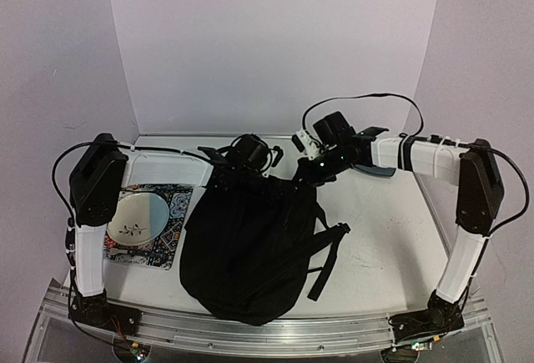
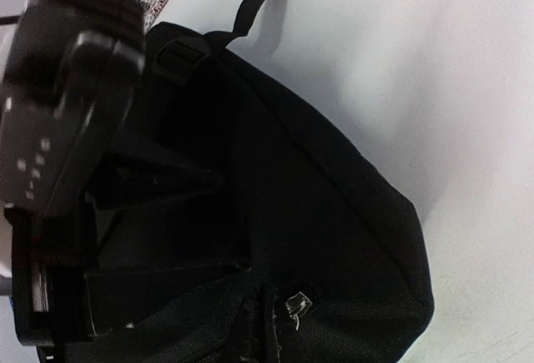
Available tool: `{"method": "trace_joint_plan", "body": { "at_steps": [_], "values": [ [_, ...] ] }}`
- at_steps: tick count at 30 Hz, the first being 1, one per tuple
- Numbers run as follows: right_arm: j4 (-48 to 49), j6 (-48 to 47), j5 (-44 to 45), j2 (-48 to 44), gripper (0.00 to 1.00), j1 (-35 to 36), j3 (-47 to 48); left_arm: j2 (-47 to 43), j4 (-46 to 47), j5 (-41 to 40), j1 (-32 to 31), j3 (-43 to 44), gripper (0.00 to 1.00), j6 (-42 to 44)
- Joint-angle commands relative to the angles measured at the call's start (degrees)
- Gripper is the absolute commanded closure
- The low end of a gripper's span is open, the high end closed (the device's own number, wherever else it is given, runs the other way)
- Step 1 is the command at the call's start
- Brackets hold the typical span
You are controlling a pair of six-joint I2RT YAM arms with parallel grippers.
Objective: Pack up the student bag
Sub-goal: Grab the pocket on the back of the student bag, then zip the pocket on the back of the student bag.
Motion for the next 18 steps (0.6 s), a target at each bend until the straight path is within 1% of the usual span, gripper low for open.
{"method": "trace_joint_plan", "body": {
  "at_steps": [1,4,5,9,18],
  "values": [
    [3.8,0.7,-5.3,-3.8,1.00,1.8,-5.4,3.4,-1.2,-0.6,1.2,2.1,0.50,-2.2],
    [6.8,0.8,-5.4,-3.8,1.00,4.1,-8.0,4.4,-1.3,0.2,1.5,3.2,0.50,-3.5],
    [8.3,0.8,-4.7,-3.7,1.00,5.0,-8.8,4.7,-1.3,0.6,1.6,3.5,0.50,-3.9],
    [9.0,0.9,-0.3,-3.7,1.00,7.6,-10.4,4.9,-1.1,1.2,1.7,4.0,0.50,-4.4],
    [11.7,0.3,-3.1,-6.1,1.00,13.3,-13.8,8.4,-1.0,1.0,2.7,7.6,0.52,-4.6]
  ]
}}
